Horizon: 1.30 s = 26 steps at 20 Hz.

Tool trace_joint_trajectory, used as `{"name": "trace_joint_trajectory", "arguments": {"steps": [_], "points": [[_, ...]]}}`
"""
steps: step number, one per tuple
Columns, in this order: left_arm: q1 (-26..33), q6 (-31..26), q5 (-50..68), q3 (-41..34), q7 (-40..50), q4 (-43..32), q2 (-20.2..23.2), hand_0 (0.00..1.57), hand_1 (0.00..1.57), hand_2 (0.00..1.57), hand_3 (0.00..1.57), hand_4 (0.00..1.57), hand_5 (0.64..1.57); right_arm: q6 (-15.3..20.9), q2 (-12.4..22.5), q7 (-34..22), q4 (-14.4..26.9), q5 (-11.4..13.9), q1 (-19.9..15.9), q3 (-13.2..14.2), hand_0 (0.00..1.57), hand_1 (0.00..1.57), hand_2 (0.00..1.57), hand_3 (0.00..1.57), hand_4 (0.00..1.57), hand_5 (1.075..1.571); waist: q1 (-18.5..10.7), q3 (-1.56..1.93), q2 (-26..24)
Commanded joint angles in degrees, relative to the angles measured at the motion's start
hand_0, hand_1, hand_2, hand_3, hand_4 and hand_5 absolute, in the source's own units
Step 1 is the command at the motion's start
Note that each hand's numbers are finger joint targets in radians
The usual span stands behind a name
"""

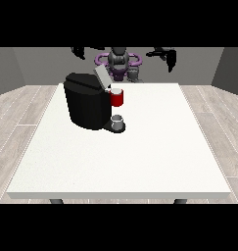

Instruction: Insert the coffee pod into the coffee machine and close the lid

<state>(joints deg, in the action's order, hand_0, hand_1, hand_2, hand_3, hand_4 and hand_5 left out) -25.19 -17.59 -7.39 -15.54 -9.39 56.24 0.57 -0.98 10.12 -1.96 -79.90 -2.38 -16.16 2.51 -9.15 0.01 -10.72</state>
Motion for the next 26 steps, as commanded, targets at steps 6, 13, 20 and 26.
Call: {"name": "trace_joint_trajectory", "arguments": {"steps": [6, 13, 20, 26], "points": [[4.58, 0.18, 5.07, 1.17, 1.66, 10.75, 1.3, 0.0, 0.0, 0.0, 0.0, 0.0, 1.571, -2.01, 1.68, 2.1, 7.18, -2.24, -8.09, 4.48, 0.0, 0.0, 0.0, 0.0, 0.0, 1.571, -1.3, 0.0, 8.44], [9.11, 4.2, 4.31, 6.14, 3.8, 18.94, -0.2, 0.0, 0.0, 0.0, 0.0, 0.0, 1.571, -1.52, -0.12, 4.42, 12.76, -0.77, -12.65, 3.78, 0.0, 0.0, 0.0, 0.0, 0.0, 1.571, 0.15, 0.0, 11.11], [8.67, 5.16, 6.57, 5.48, 6.82, 21.24, 2.46, 0.0, 0.0, 0.0, 0.0, 0.0, 1.571, -1.77, -0.77, 4.15, 15.61, 2.17, -16.48, 1.7, 0.0, 0.0, 0.0, 0.0, 0.0, 1.571, 1.91, -0.01, 12.64], [9.62, 3.83, 9.69, 4.35, 5.28, 22.73, 4.07, 0.0, 0.0, 0.0, 0.0, 0.0, 1.571, -1.05, -2.01, 6.89, 18.74, 3.22, -17.33, 1.86, 0.0, 0.0, 0.0, 0.0, 0.0, 1.571, 1.99, -0.01, 14.61]]}}
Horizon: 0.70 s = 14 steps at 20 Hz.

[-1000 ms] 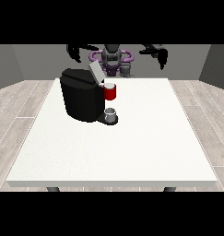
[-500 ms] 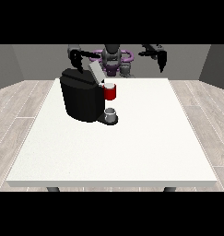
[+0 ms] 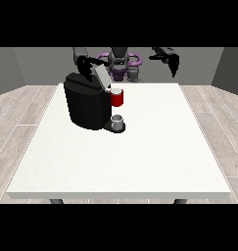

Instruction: Insert the coffee pod into the coffee machine and close the lid

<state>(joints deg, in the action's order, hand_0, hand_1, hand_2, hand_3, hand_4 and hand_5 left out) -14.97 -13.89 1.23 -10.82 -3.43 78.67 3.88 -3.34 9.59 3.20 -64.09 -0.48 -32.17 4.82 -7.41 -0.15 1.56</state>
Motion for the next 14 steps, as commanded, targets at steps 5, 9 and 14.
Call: {"name": "trace_joint_trajectory", "arguments": {"steps": [5, 9, 14], "points": [[1.11, 1.91, -0.36, 3.15, 3.7, 4.98, -0.61, 0.0, 0.0, 0.0, 0.0, 0.0, 1.571, 0.14, 0.33, 1.67, 6.35, 1.03, -3.53, 1.32, 0.0, 0.0, 0.0, 0.0, 0.0, 1.571, -1.59, 0.17, 1.44], [-0.66, 2.59, 0.4, -0.37, 0.25, 0.2, 1.88, 0.0, 0.0, 0.0, 0.0, 0.0, 1.571, -0.34, -1.32, 0.98, 4.5, 1.9, -5.88, -0.92, 0.0, 0.0, 0.0, 0.0, 0.0, 1.571, 0.06, 0.15, 3.55], [1.3, -0.76, 2.68, -0.5, 1.32, 1.25, 3.93, 0.0, 0.0, 0.0, 0.0, 0.0, 1.571, -0.62, -1.8, 0.51, 5.33, 2.1, -5.18, -1.16, 0.0, 0.0, 0.0, 0.0, 0.0, 1.571, 0.0, 0.15, 1.15]]}}
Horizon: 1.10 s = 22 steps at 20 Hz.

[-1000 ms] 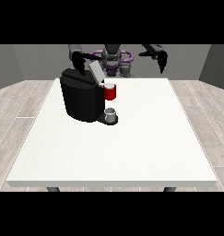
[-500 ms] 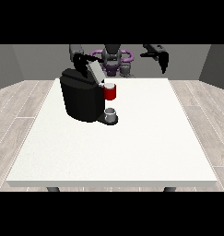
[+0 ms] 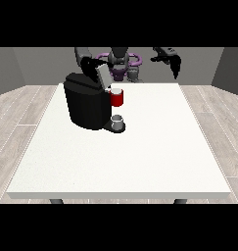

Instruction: Insert the coffee pod into the coffee machine and close the lid

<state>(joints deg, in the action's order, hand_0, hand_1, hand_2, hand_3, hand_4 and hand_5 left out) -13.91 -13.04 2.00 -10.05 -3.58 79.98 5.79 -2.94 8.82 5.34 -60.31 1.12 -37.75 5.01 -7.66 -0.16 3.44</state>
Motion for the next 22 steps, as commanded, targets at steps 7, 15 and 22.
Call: {"name": "trace_joint_trajectory", "arguments": {"steps": [7, 15, 22], "points": [[-1.22, 3.7, -1.41, -0.19, -1.04, -3.19, 0.26, 0.0, 0.0, 0.0, 0.0, 0.14, 1.571, 1.51, -3.55, -4.78, 0.91, 3.87, -5.49, -4.07, 0.0, 0.0, 0.0, 0.0, 0.14, 1.571, 0.99, 0.15, -0.36], [-0.96, 1.93, -0.07, -0.17, -3.89, -3.98, 1.35, 0.0, 0.0, 0.0, 0.0, 0.18, 1.571, 1.59, -2.8, -4.13, 3.39, 6.82, -9.96, -3.99, 0.0, 0.0, 0.0, 0.0, 0.14, 1.571, -0.47, 0.15, 1.32], [0.82, 1.0, -0.13, 0.81, -7.61, -3.65, 1.18, 0.0, 0.0, 0.0, 0.0, 0.2, 1.571, 0.08, -4.45, 0.9, 1.99, 6.57, -8.31, -4.63, 0.0, 0.0, 0.0, 0.0, 0.03, 1.571, 0.79, 0.15, 0.21]]}}
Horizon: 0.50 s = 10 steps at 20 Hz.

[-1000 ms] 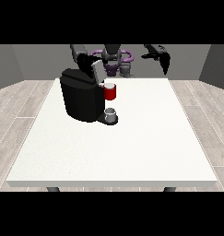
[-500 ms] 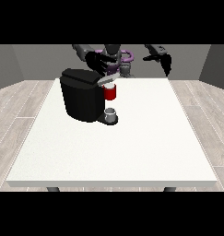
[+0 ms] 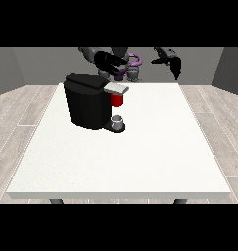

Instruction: Insert the coffee pod into the coffee machine and close the lid

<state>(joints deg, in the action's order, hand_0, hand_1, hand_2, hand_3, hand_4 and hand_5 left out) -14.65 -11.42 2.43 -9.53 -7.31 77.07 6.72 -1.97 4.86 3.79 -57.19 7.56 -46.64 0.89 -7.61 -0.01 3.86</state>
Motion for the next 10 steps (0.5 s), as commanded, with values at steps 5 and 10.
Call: {"name": "trace_joint_trajectory", "arguments": {"steps": [5, 10], "points": [[3.75, -0.71, 0.51, -0.89, -3.16, -2.37, 0.56, 0.0, 0.0, 0.0, 0.0, 0.14, 1.571, -3.64, -4.74, 4.89, -5.93, -4.9, 9.1, -5.96, 0.0, 0.0, 0.0, 0.0, 0.35, 1.571, 3.55, 0.0, -5.88], [6.06, 1.23, -0.05, -1.81, -4.18, -4.54, 0.01, 0.0, 0.0, 0.0, 0.0, 0.19, 1.571, -0.23, -4.83, 6.25, -10.98, -12.26, 22.77, -12.04, 0.0, 0.0, 0.0, 0.0, 0.25, 1.571, 7.86, 0.0, -10.47]]}}
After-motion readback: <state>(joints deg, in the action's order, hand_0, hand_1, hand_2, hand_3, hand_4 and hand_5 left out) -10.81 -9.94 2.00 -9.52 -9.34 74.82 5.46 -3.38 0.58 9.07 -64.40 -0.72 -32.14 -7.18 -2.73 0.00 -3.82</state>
